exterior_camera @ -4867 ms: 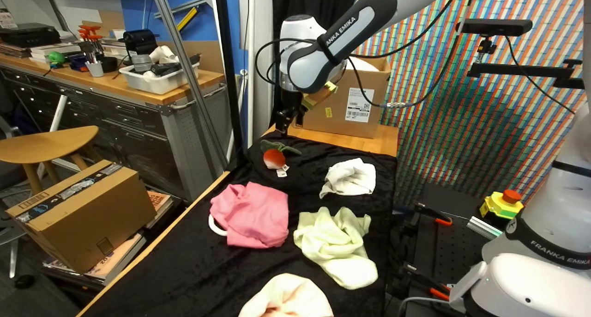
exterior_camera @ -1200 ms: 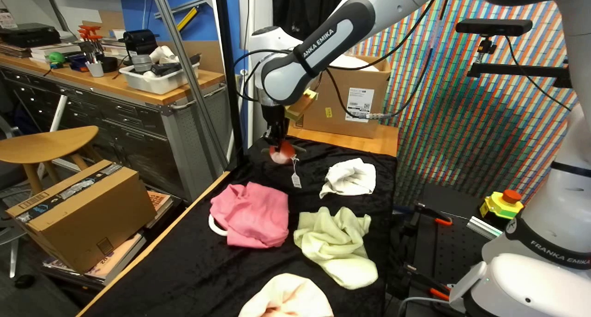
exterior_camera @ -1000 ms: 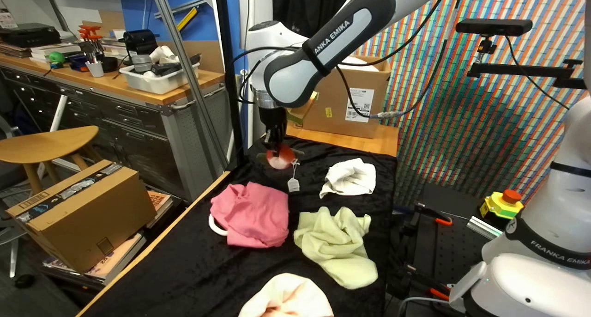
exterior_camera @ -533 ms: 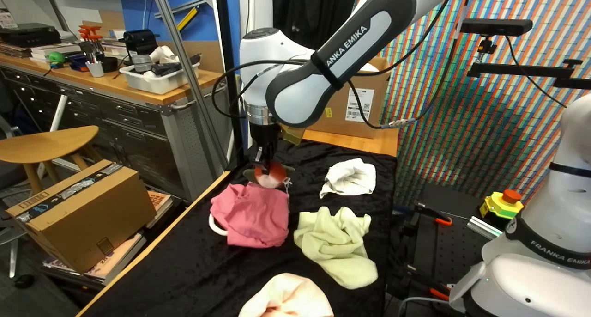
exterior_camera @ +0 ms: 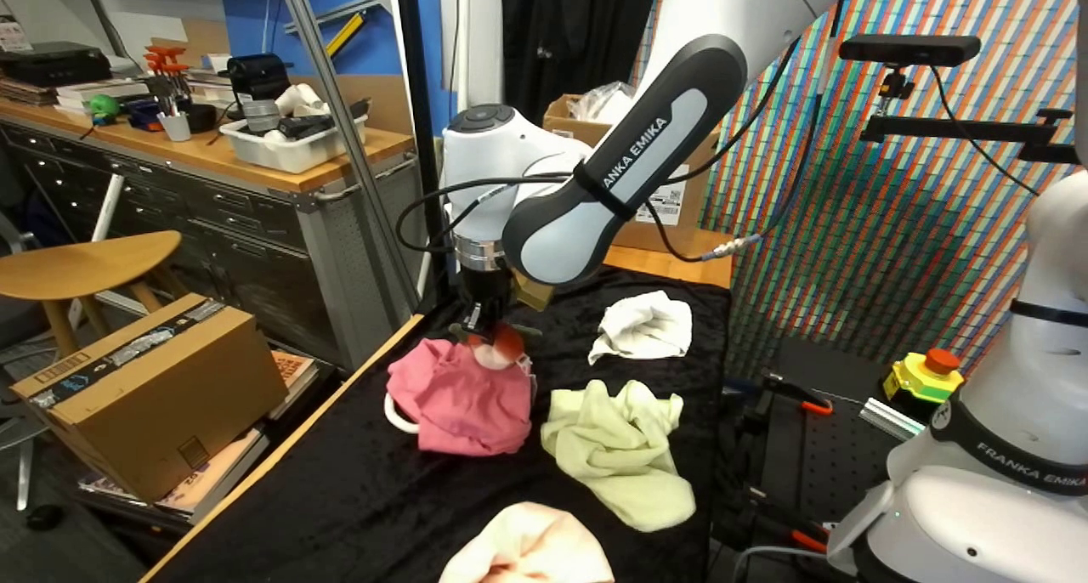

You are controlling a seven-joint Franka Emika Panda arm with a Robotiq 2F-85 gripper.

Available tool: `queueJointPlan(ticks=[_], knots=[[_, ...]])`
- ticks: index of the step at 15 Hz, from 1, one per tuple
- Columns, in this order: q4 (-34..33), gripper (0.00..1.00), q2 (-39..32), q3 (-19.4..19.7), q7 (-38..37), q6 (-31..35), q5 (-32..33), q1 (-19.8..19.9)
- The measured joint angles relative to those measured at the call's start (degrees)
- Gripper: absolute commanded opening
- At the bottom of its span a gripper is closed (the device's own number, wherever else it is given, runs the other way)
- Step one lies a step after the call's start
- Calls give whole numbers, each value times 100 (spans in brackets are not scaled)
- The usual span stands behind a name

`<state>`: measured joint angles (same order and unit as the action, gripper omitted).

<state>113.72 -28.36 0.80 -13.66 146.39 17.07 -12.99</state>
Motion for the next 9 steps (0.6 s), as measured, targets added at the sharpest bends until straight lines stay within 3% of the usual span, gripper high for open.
queueJointPlan(ticks=[9], knots=[[65,11,-71,-23,-421,297,-7,-351]])
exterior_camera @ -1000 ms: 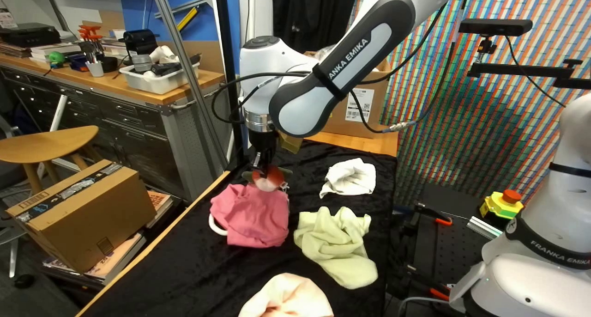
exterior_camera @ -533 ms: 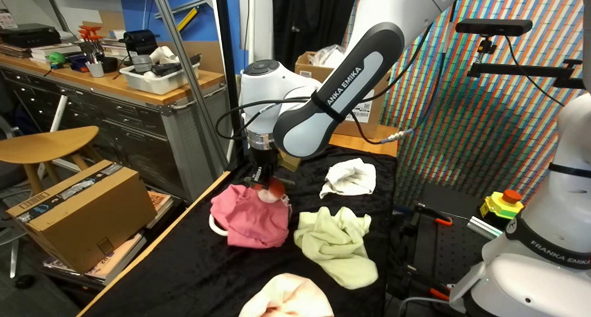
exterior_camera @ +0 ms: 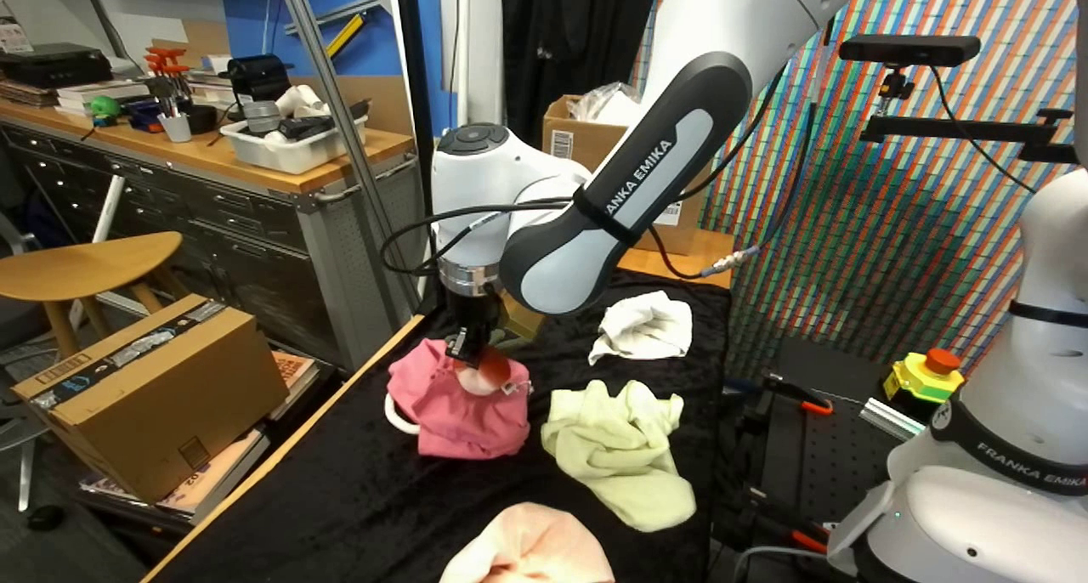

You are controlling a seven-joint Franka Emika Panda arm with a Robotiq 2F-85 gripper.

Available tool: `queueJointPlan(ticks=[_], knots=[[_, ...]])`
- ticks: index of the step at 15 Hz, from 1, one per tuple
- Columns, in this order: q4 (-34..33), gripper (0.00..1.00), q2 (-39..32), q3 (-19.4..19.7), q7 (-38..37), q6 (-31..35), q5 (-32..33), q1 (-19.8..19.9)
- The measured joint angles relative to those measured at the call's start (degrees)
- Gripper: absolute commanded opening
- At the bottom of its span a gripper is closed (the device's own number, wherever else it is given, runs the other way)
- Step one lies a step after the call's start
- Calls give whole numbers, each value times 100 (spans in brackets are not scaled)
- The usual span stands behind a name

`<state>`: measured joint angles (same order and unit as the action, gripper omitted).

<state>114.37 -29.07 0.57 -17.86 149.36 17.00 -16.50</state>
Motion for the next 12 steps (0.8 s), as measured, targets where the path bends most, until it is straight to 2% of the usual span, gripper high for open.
queueJointPlan(ticks=[1,2,3,4,10,12], knots=[[0,14,0,-1,-64,41,0,-54],[0,42,0,1,-120,61,0,-99],[1,43,0,3,-167,64,0,-139],[3,49,0,3,-199,64,0,-163],[21,96,54,16,-202,-102,-24,-156],[43,100,149,7,-183,-274,-52,-137]])
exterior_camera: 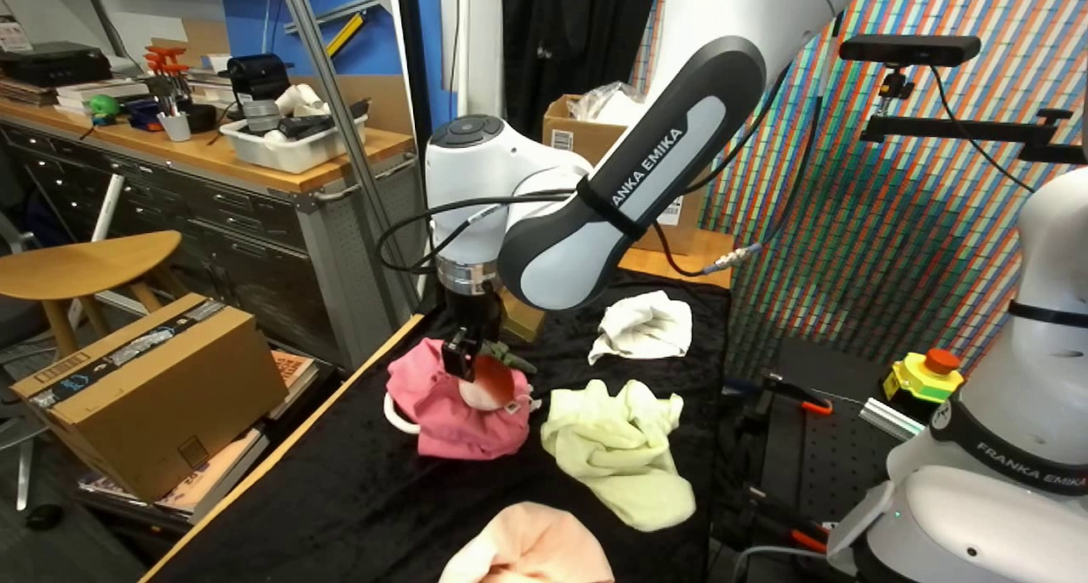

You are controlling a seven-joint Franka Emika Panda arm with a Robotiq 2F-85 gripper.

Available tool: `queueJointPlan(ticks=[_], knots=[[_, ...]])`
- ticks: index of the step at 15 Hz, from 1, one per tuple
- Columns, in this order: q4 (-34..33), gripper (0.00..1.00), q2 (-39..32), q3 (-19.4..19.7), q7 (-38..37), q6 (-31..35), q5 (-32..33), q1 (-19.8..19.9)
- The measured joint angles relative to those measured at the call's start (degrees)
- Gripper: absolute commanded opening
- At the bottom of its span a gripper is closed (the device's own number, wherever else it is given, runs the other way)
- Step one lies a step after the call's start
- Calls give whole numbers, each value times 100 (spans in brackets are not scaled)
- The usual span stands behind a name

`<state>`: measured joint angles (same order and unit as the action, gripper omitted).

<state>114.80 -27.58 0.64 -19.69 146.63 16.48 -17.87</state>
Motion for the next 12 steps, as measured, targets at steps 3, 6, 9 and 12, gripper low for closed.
queueJointPlan(ticks=[3,6,9,12], knots=[[104,100,269,-95,153,-182,-165,101],[249,100,596,-129,248,-371,-240,205],[502,100,914,-121,309,-577,-240,392],[859,100,1208,-92,487,-711,-240,666]])
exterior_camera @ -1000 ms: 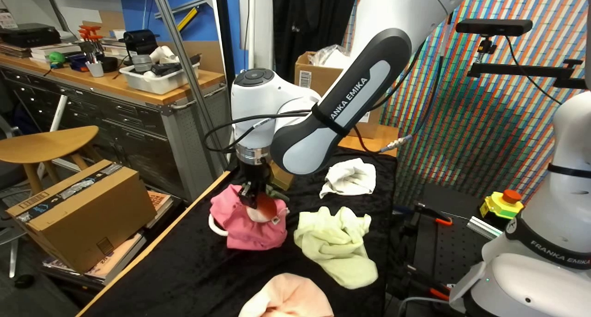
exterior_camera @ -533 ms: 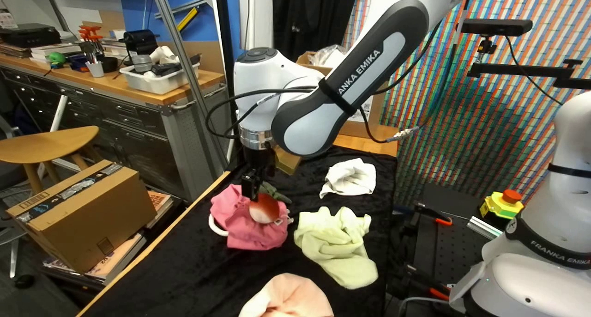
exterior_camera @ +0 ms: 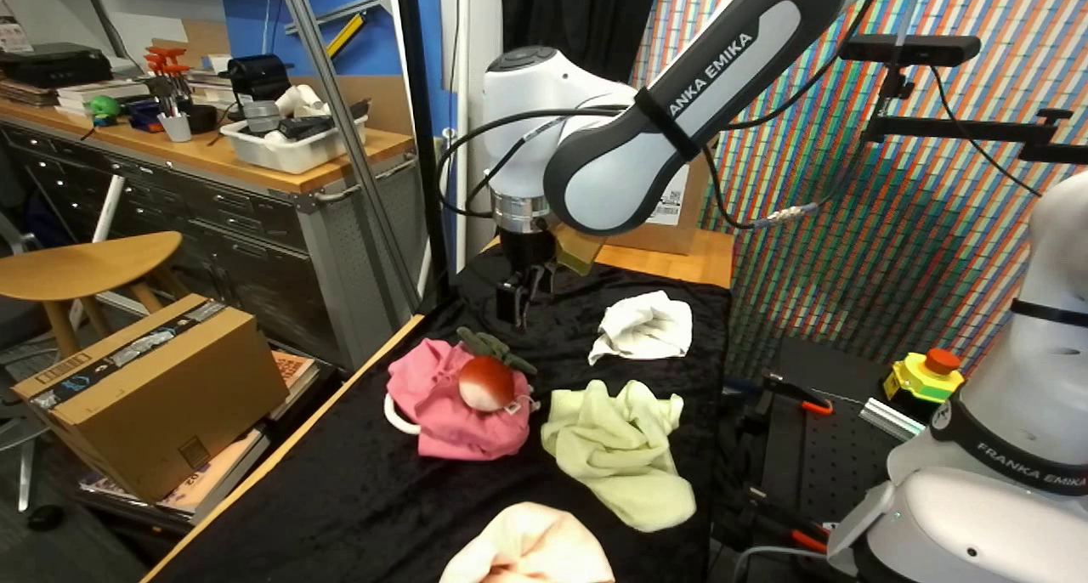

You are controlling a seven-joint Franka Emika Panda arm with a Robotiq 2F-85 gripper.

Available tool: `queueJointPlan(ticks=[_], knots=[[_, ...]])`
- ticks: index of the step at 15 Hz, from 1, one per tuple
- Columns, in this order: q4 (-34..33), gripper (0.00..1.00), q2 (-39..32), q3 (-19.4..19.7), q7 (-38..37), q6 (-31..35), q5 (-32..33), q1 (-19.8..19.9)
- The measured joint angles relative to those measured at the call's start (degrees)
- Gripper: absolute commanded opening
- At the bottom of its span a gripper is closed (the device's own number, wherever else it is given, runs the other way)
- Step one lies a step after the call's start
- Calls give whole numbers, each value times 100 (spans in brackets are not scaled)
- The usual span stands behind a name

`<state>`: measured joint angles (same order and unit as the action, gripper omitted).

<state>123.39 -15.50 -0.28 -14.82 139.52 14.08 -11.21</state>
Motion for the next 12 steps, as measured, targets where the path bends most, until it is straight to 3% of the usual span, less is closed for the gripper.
queueJointPlan(ticks=[6,12], knots=[[817,100,527,117,1072,-102,-86,761],[1228,100,576,342,2297,-77,-118,1395]])
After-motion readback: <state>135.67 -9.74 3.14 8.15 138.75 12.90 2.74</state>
